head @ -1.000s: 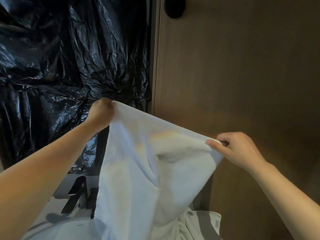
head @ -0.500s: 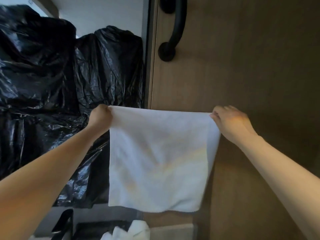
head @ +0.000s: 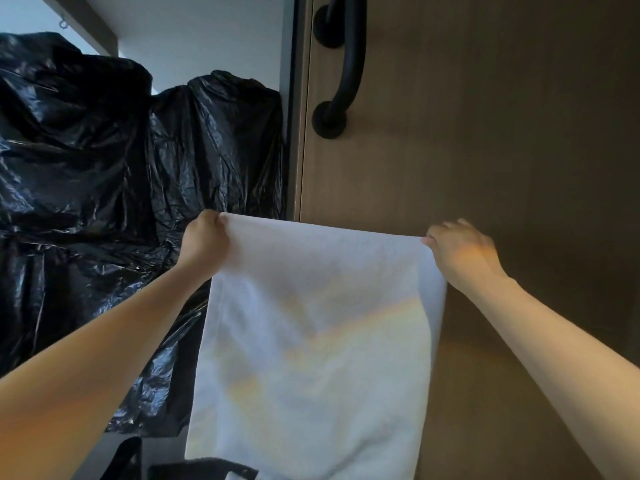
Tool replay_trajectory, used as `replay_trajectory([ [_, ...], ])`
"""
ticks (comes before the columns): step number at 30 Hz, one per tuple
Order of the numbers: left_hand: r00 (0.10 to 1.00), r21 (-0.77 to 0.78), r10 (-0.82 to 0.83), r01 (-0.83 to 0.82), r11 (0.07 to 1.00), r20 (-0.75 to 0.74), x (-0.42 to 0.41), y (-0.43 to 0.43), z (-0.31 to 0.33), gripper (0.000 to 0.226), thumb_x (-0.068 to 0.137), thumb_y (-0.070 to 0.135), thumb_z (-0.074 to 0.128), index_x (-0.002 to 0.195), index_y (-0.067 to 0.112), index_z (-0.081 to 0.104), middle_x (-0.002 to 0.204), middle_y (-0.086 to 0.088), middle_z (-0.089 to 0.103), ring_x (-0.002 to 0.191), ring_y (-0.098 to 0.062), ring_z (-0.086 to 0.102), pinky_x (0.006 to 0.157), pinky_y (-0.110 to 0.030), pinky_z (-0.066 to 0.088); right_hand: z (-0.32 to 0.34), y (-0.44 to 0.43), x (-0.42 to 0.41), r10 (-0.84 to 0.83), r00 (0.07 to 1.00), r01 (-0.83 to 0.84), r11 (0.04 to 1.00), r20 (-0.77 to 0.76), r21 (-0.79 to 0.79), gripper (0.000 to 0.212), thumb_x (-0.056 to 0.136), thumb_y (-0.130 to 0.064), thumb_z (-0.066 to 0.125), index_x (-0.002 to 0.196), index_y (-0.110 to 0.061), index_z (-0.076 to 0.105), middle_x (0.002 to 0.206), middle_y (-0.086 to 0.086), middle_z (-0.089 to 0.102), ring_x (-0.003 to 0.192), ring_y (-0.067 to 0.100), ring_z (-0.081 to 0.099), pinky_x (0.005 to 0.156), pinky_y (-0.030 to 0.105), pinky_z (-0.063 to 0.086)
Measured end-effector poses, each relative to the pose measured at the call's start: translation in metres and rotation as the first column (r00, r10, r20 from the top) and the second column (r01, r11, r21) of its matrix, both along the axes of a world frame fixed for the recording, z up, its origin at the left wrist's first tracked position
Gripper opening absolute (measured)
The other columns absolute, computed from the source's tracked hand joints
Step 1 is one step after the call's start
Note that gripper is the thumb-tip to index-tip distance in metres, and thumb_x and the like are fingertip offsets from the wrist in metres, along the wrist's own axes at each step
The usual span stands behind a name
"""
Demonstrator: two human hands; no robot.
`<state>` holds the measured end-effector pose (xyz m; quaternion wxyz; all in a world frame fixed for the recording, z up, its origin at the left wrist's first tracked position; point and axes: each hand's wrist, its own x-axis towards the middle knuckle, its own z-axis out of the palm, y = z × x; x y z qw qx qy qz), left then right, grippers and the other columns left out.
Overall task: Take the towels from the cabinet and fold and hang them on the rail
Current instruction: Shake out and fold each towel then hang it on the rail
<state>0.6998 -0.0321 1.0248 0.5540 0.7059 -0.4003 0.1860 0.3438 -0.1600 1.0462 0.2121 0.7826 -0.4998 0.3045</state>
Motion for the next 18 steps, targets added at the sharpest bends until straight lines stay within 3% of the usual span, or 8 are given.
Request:
replay_trajectory([
  [2, 1.000, -0.017, -0.011, 0.011, 1.000, 0.012, -0.006, 0.002, 0.000, 0.030, 0.103, 0.017, 0.034, 0.105, -0.005, 0.056, 0.080, -0.009, 0.049, 0.062, -0.016, 0.039, 0.051, -0.031, 0.024, -0.003, -0.002, 0.000, -0.007, 1.000, 0.007, 0.999, -0.010, 0.043, 0.033, 0.105, -0.033, 0.035, 0.114, -0.014, 0.060, 0.116, 0.007, 0.061, 0.127, 0.030, 0.046, 0.088, 0.037, 0.043],
  [5, 0.993, 0.004, -0.078, 0.078, 0.997, 0.086, -0.021, 0.006, -0.002, 0.030, 0.103, 0.019, 0.038, 0.103, -0.002, 0.060, 0.080, -0.009, 0.056, 0.071, -0.025, 0.048, 0.052, -0.031, 0.027, -0.017, -0.006, -0.003, 0.064, 0.997, -0.068, 0.988, 0.037, 0.136, 0.025, 0.100, -0.033, 0.050, 0.109, -0.015, 0.064, 0.107, 0.007, 0.066, 0.103, 0.026, 0.056, 0.079, 0.033, 0.046],
  [9, 0.953, 0.063, -0.240, 0.232, 0.971, 0.184, -0.056, 0.012, -0.014, 0.024, 0.101, 0.020, 0.046, 0.102, 0.004, 0.065, 0.078, -0.004, 0.057, 0.070, -0.020, 0.049, 0.054, -0.028, 0.031, -0.038, 0.004, 0.008, 0.229, 0.965, -0.249, 0.953, 0.130, 0.172, 0.030, 0.092, -0.032, 0.065, 0.116, -0.015, 0.065, 0.106, 0.004, 0.068, 0.103, 0.023, 0.061, 0.084, 0.030, 0.046],
  [11, 0.926, 0.118, -0.327, 0.309, 0.944, 0.187, -0.075, 0.013, -0.026, 0.023, 0.100, 0.020, 0.049, 0.095, 0.003, 0.065, 0.074, -0.006, 0.057, 0.069, -0.023, 0.050, 0.054, -0.029, 0.032, -0.047, 0.017, 0.021, 0.360, 0.910, -0.397, 0.900, 0.206, 0.182, 0.027, 0.090, -0.031, 0.067, 0.113, -0.017, 0.067, 0.100, -0.002, 0.070, 0.092, 0.016, 0.064, 0.079, 0.027, 0.046],
  [14, 0.893, 0.161, -0.438, 0.420, 0.893, 0.099, -0.094, 0.014, -0.045, 0.032, 0.097, 0.024, 0.055, 0.082, -0.003, 0.063, 0.072, -0.022, 0.059, 0.066, -0.028, 0.056, 0.059, -0.035, 0.041, -0.064, 0.043, 0.039, 0.520, 0.790, -0.598, 0.769, 0.325, 0.225, 0.019, 0.093, -0.034, 0.063, 0.109, -0.027, 0.068, 0.097, -0.017, 0.067, 0.061, 0.005, 0.065, 0.062, 0.015, 0.046],
  [18, 0.873, 0.169, -0.486, 0.474, 0.864, 0.037, -0.104, 0.018, -0.066, 0.029, 0.094, 0.030, 0.062, 0.069, 0.016, 0.066, 0.057, 0.005, 0.057, 0.052, 0.000, 0.051, 0.049, -0.013, 0.035, -0.087, 0.070, 0.056, 0.623, 0.629, -0.767, 0.594, 0.464, 0.243, 0.021, 0.097, -0.031, 0.059, 0.113, -0.025, 0.070, 0.101, -0.022, 0.067, 0.054, 0.012, 0.065, 0.055, 0.015, 0.049],
])
